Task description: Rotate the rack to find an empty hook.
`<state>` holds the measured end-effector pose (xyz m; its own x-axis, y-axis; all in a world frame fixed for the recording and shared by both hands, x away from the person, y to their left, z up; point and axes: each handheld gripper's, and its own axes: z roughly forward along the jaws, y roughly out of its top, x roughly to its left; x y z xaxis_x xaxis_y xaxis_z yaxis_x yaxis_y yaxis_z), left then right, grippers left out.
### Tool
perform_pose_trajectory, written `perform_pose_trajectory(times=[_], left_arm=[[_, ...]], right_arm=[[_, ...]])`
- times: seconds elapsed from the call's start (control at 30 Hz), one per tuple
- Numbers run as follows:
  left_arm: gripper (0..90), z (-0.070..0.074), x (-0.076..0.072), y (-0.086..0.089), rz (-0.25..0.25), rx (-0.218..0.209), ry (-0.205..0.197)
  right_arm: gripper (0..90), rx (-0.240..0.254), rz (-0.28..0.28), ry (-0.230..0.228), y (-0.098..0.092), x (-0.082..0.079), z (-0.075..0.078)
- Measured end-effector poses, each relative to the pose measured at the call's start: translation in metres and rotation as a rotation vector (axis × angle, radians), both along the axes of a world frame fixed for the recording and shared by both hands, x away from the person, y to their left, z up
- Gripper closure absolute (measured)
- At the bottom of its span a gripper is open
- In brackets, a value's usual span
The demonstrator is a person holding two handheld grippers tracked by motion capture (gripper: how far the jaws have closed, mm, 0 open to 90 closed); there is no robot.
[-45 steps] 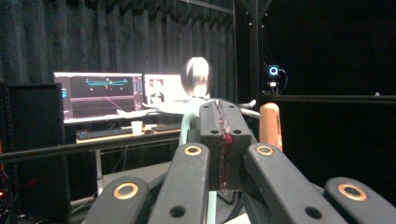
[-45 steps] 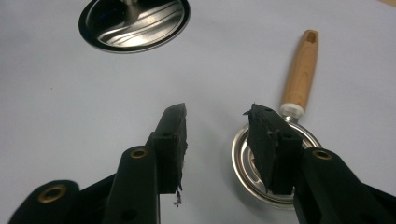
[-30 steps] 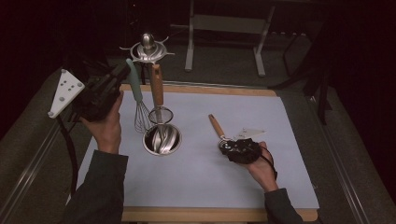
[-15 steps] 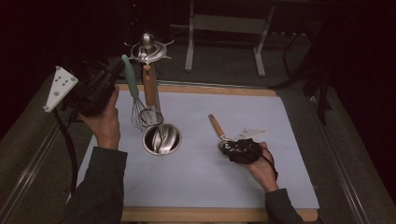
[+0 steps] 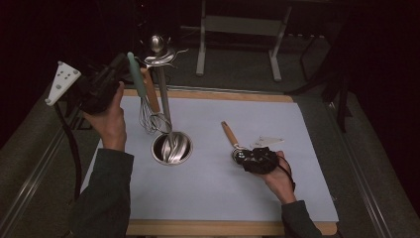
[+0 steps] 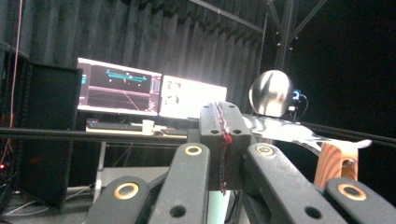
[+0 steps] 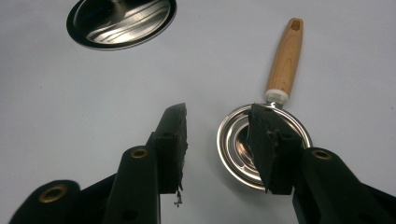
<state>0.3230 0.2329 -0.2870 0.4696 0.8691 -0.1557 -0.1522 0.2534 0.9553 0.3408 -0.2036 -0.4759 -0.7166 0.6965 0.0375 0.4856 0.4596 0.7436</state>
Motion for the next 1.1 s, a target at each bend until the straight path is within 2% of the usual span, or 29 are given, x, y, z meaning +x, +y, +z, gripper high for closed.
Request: perform_pose_trajectory(times=[0.27,0.47,0.7,1.0,1.1], left_arm=[[90.0,0.002,0.008,0.001,0.005,-0.012,0.022],[90.0,0.006,0.015,0.001,0.019,0.007,0.046],[90.0,0.009,0.023,0.001,0.018,-0.003,0.071],[90.0,0.007,0.022,0.004,0.029,0.029,0.08],[90.0,0.005,0.019,0.007,0.025,0.027,0.073]], right_arm=[[56.7,-0.007,0.002,0.006,0.0,0.0,-0.002],[56.8,-0.002,-0.003,0.009,-0.001,0.001,-0.003],[56.8,-0.002,-0.007,0.01,-0.003,0.001,-0.004],[56.7,0.005,-0.017,0.007,-0.007,0.001,-0.002],[56.7,0.004,-0.018,0.006,-0.008,0.001,-0.003]])
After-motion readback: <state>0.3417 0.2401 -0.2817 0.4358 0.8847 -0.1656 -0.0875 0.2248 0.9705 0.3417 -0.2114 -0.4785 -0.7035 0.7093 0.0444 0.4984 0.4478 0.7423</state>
